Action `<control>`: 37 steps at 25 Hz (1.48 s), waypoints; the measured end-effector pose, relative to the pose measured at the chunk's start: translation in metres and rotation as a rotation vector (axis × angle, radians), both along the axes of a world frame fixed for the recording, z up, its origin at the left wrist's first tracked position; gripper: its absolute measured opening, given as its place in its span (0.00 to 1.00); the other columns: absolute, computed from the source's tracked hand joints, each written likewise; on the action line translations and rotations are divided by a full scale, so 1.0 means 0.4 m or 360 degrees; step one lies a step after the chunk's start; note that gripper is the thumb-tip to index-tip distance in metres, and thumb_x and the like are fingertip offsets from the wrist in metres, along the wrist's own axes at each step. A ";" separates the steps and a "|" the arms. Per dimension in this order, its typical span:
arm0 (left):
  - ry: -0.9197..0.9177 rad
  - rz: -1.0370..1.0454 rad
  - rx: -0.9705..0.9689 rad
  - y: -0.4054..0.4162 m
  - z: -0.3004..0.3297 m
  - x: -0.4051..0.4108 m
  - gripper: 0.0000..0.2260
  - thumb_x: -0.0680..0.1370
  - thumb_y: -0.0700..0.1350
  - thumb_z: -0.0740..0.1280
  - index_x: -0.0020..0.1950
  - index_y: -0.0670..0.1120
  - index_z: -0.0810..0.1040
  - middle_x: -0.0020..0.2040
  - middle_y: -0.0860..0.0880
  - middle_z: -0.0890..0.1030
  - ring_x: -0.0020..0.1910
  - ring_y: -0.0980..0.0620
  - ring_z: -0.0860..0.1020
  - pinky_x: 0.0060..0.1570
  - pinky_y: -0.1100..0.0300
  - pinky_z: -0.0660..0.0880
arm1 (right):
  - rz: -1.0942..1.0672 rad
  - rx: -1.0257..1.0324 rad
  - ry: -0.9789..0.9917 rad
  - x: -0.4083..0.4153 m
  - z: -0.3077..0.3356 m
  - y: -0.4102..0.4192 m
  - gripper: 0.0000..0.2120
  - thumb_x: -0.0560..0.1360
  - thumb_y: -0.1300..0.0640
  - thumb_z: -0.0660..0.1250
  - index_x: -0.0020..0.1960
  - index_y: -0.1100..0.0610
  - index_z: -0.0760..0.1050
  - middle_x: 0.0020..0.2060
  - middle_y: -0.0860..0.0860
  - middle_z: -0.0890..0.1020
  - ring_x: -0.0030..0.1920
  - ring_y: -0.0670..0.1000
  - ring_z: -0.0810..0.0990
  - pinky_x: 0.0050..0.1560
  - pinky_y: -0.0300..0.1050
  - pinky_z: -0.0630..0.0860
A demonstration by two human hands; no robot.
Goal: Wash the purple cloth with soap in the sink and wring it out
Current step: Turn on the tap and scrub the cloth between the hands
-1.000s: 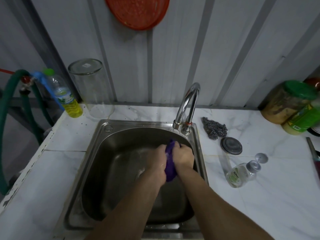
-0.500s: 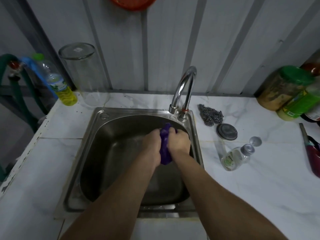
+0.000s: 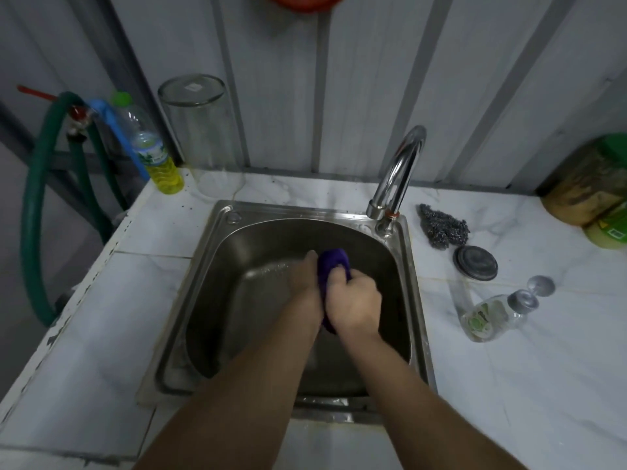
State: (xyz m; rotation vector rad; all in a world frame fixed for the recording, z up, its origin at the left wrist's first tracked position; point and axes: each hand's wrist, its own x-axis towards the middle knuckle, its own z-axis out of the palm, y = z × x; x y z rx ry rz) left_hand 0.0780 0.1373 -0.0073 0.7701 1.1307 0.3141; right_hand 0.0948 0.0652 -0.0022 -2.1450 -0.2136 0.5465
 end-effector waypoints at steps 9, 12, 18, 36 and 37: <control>-0.0245 0.0198 -0.0367 -0.017 0.055 -0.070 0.19 0.83 0.58 0.57 0.59 0.46 0.79 0.54 0.40 0.83 0.54 0.39 0.81 0.60 0.41 0.76 | -0.0404 0.0626 0.1045 0.144 -0.013 -0.008 0.23 0.78 0.37 0.63 0.55 0.55 0.81 0.48 0.57 0.87 0.51 0.62 0.86 0.58 0.65 0.80; -0.0088 0.0085 -0.0462 -0.021 0.023 -0.081 0.31 0.81 0.63 0.57 0.70 0.39 0.72 0.65 0.36 0.78 0.64 0.36 0.77 0.65 0.41 0.72 | -0.0427 0.0966 0.1134 0.167 0.021 -0.017 0.22 0.78 0.37 0.65 0.59 0.54 0.80 0.48 0.57 0.87 0.52 0.60 0.85 0.58 0.62 0.80; -0.0166 -0.0135 -0.0143 -0.027 0.056 -0.033 0.18 0.82 0.55 0.62 0.69 0.49 0.73 0.57 0.42 0.83 0.52 0.41 0.83 0.52 0.44 0.80 | -0.0047 0.0726 0.0895 0.128 -0.004 -0.069 0.11 0.79 0.53 0.62 0.53 0.59 0.78 0.43 0.58 0.84 0.45 0.57 0.82 0.44 0.49 0.80; -0.0274 -0.0091 -0.0339 -0.018 0.026 0.000 0.24 0.81 0.61 0.60 0.35 0.44 0.75 0.20 0.49 0.74 0.21 0.52 0.76 0.33 0.59 0.74 | 0.0358 0.0287 -0.0402 -0.016 0.053 -0.068 0.21 0.77 0.39 0.66 0.32 0.51 0.74 0.27 0.47 0.78 0.30 0.43 0.77 0.34 0.43 0.72; -0.0276 -0.0090 -0.0302 -0.018 0.027 0.000 0.24 0.81 0.60 0.60 0.30 0.47 0.73 0.19 0.51 0.70 0.18 0.54 0.73 0.32 0.59 0.72 | 0.0415 0.0176 -0.0518 -0.036 0.051 -0.064 0.22 0.77 0.38 0.63 0.32 0.51 0.74 0.27 0.47 0.79 0.31 0.44 0.78 0.34 0.44 0.74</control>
